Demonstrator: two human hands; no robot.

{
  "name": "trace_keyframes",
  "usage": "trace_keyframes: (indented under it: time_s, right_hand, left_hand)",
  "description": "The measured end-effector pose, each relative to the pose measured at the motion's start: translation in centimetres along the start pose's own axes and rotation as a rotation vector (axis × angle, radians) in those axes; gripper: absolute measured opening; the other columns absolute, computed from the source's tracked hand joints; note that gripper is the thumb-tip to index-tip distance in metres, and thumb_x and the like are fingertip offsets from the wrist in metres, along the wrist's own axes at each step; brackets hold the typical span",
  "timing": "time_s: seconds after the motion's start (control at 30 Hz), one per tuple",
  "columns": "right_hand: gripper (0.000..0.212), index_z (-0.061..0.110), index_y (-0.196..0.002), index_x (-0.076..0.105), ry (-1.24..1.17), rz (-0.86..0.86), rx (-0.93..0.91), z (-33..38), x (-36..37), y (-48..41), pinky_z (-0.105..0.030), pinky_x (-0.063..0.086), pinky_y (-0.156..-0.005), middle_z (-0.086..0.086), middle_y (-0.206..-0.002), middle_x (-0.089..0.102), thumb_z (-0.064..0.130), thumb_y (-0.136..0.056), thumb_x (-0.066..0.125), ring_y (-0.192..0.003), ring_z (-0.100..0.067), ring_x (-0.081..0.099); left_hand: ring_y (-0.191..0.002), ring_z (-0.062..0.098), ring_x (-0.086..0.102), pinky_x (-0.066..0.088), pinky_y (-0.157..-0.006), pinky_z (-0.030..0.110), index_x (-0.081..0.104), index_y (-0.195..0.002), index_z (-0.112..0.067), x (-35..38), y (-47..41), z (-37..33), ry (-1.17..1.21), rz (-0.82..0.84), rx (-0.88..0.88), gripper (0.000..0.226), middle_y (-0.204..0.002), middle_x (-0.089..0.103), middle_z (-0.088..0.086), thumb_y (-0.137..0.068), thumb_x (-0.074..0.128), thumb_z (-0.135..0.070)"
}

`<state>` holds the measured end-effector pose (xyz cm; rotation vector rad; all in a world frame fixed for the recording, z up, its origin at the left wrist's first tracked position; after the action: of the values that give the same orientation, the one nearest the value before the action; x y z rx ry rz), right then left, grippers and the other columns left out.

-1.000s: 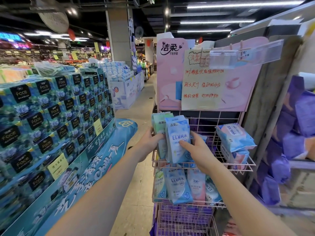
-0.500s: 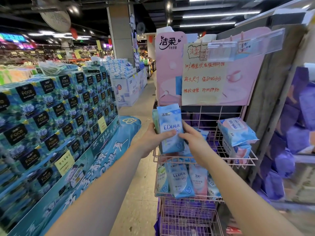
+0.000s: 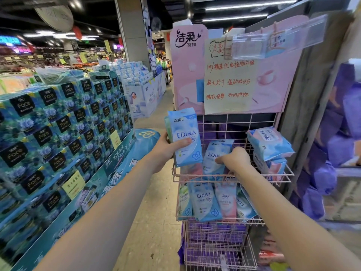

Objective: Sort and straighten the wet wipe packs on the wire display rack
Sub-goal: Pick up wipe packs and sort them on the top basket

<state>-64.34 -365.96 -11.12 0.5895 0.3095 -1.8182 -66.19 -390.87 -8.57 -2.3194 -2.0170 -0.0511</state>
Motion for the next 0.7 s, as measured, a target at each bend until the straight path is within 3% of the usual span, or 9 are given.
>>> trace_keyframes:
  time_s: [0.1, 0.17, 0.23, 0.33, 0.5, 0.57, 0.63, 0.7]
  right_hand:
    - [0.038, 0.014, -0.112, 0.067, -0.164, -0.05, -0.157, 0.8, -0.3, 0.9, -0.046, 0.061, -0.082, -0.006, -0.106, 0.074, 0.012, -0.078, 0.083, -0.093, -0.027, 0.071]
    - [0.037, 0.019, -0.113, 0.065, -0.33, -0.121, -0.247, 1.4, -1.2, 1.7, -0.05, 0.06, -0.086, -0.001, -0.106, 0.073, 0.007, -0.081, 0.079, -0.095, -0.023, 0.072]
    - [0.038, 0.017, -0.117, 0.064, -0.53, -0.18, -0.324, 2.4, -2.7, 2.0, -0.046, 0.06, -0.088, 0.001, -0.108, 0.074, 0.004, -0.084, 0.077, -0.098, -0.019, 0.073]
    - [0.039, 0.016, -0.118, 0.062, -0.839, -0.083, -0.413, 4.3, -4.0, 2.3, -0.034, 0.061, -0.086, 0.002, -0.111, 0.075, -0.004, -0.086, 0.073, -0.1, -0.012, 0.074]
    - [0.038, 0.012, -0.109, 0.068, -0.861, 0.008, -0.496, 6.0, -3.6, 3.0, -0.034, 0.062, -0.085, -0.001, -0.104, 0.078, -0.015, -0.082, 0.07, -0.097, -0.018, 0.074]
    - [0.039, 0.015, -0.107, 0.07, -0.925, 0.016, -0.526, 6.3, -4.1, 2.9, -0.029, 0.061, -0.08, 0.004, -0.101, 0.079, -0.015, -0.083, 0.068, -0.097, -0.015, 0.074]
    - [0.038, 0.014, -0.107, 0.07, -0.939, 0.035, -0.543, 6.8, -4.3, 2.9, -0.026, 0.06, -0.077, 0.005, -0.099, 0.08, -0.015, -0.083, 0.068, -0.094, -0.012, 0.075]
    - [0.038, 0.011, -0.111, 0.069, -0.949, 0.047, -0.544, 6.9, -4.2, 2.8, -0.025, 0.059, -0.075, 0.005, -0.098, 0.08, -0.015, -0.083, 0.068, -0.092, -0.011, 0.075]
  left_hand:
    - [-0.103, 0.022, 0.078, 0.063, -0.077, 0.033, 0.053, -0.128, -0.02, 0.2, -0.1, 0.3, -0.029, -0.01, 0.018, 0.096, -0.116, 0.079, 0.002, -0.048, 0.103, -0.04]
    - [-0.105, 0.021, 0.078, 0.063, -0.079, 0.032, 0.053, -0.127, -0.023, 0.2, -0.1, 0.6, -0.066, -0.011, 0.033, 0.101, -0.118, 0.079, 0.0, -0.044, 0.105, -0.048]
    - [-0.104, 0.016, 0.077, 0.062, -0.076, 0.028, 0.053, -0.125, -0.027, 0.1, 0.0, 0.7, -0.105, -0.022, 0.048, 0.103, -0.116, 0.079, -0.004, -0.04, 0.104, -0.056]
    - [-0.1, 0.011, 0.077, 0.061, -0.077, 0.028, 0.053, -0.121, -0.031, 0.0, -0.1, 0.6, -0.169, -0.036, 0.065, 0.103, -0.11, 0.079, -0.011, -0.036, 0.101, -0.065]
    - [-0.103, 0.014, 0.077, 0.061, -0.089, 0.039, 0.056, -0.125, -0.029, 0.2, 0.1, 0.3, -0.209, -0.008, 0.079, 0.098, -0.116, 0.078, -0.007, -0.044, 0.099, -0.064]
    - [-0.099, 0.012, 0.078, 0.062, -0.08, 0.031, 0.057, -0.127, -0.026, 0.3, 0.1, 0.2, -0.195, 0.01, 0.064, 0.089, -0.113, 0.079, -0.008, -0.053, 0.097, -0.055]
    - [-0.086, 0.004, 0.078, 0.057, -0.061, 0.017, 0.058, -0.121, -0.028, 0.3, 0.2, 0.2, -0.191, 0.017, 0.047, 0.07, -0.102, 0.08, -0.015, -0.065, 0.095, -0.046]
    - [-0.081, 0.001, 0.077, 0.053, -0.054, 0.013, 0.058, -0.118, -0.031, 0.3, 0.3, 0.3, -0.196, 0.003, 0.037, 0.057, -0.098, 0.08, -0.017, -0.074, 0.093, -0.039]
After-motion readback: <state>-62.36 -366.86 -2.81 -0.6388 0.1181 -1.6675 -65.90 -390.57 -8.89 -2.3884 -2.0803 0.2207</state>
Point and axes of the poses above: each hand's wrist, its own y-axis away from the middle knuckle, its own x-axis out of the palm, z = x × y, the point moved 4 cm from there along -y, towards the middle knuckle
